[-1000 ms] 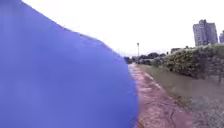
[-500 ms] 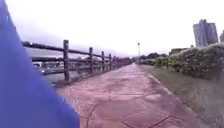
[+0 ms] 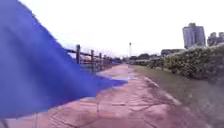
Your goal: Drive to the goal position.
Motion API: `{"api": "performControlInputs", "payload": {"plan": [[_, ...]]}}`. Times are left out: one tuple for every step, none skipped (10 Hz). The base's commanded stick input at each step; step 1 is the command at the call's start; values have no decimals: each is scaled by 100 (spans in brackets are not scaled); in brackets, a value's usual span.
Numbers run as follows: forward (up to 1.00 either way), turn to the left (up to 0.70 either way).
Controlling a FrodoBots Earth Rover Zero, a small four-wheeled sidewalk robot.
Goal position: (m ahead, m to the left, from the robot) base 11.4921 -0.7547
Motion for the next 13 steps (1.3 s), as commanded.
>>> {"api": "performControlInputs", "payload": {"plan": [[100,0],[100,0],[100,0],[100,0],[100,0],[100,0],[100,0],[100,-3],[100,-10],[100,-16],[100,-23],[100,-30],[100,-36]]}}
